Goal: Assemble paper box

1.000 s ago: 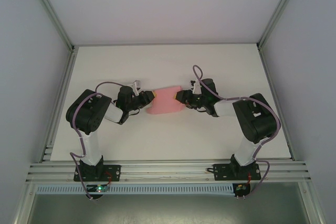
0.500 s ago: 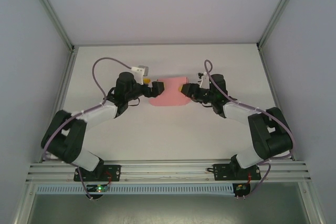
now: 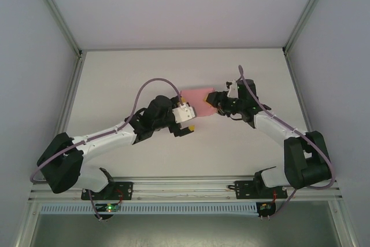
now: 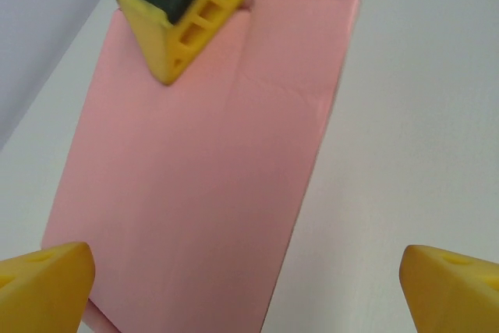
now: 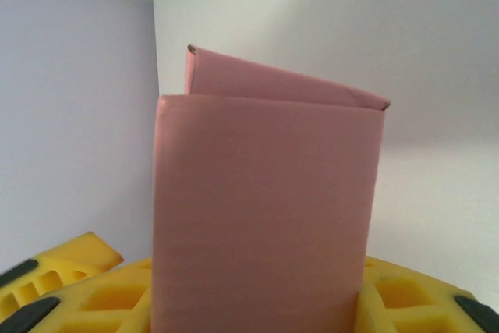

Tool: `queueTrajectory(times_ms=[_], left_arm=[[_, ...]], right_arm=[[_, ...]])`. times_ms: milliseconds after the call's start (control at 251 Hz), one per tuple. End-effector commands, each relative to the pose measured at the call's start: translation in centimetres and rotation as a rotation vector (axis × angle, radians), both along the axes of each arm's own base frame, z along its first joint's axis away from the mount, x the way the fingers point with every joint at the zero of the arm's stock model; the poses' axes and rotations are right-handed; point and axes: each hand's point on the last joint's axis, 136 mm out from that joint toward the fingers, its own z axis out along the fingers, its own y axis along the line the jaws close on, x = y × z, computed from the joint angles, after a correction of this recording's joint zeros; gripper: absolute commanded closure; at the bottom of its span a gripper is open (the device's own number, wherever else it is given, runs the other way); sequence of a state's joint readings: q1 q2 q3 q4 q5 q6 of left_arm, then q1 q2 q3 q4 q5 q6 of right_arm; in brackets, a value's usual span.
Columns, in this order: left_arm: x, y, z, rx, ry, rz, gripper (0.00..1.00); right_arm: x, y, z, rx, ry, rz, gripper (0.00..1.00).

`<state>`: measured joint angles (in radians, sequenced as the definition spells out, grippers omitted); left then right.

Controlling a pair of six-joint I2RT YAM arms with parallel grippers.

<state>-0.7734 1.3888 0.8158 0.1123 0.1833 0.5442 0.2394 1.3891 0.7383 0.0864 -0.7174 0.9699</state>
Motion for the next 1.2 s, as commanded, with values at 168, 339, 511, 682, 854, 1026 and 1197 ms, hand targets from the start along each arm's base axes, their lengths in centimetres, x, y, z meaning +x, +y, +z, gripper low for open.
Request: queueTrajectory(times_ms=[168, 339, 511, 682, 854, 1026, 1197], left_arm=[[2.7, -0.3, -0.3, 0.120, -0.269, 0.062, 0.00], [4.1, -0.2, -0.2, 0.133, -0.333, 0.116, 0.01], [4.3, -0.2, 0.0, 0.124, -0.361, 0.121, 0.19], [4.3, -0.1, 0.1, 0.134, -0.363, 0.121, 0.33], [4.0, -0.3, 0.3, 0.120, -0.356, 0.104, 0.42], [2.7, -0.5, -1.1, 0.166, -0.250, 0.045, 0.42], [1.4, 0.4, -3.0, 0.211, -0.110, 0.049, 0.53]], right_arm=[[-1.5, 1.1, 2.1, 0.209, 0.254, 0.016, 0.61], [-2.0, 1.3, 1.8, 0.220, 0.299, 0.029, 0.60], [-2.1, 1.5, 1.4, 0.227, 0.322, 0.041, 0.59], [-2.1, 1.6, 1.5, 0.241, 0.328, 0.047, 0.55], [-2.1, 1.5, 1.7, 0.238, 0.317, 0.046, 0.42], [-1.2, 0.8, 3.3, 0.205, 0.227, 0.040, 0.01], [0.7, -2.0, 6.5, 0.062, 0.023, -0.042, 0.01]])
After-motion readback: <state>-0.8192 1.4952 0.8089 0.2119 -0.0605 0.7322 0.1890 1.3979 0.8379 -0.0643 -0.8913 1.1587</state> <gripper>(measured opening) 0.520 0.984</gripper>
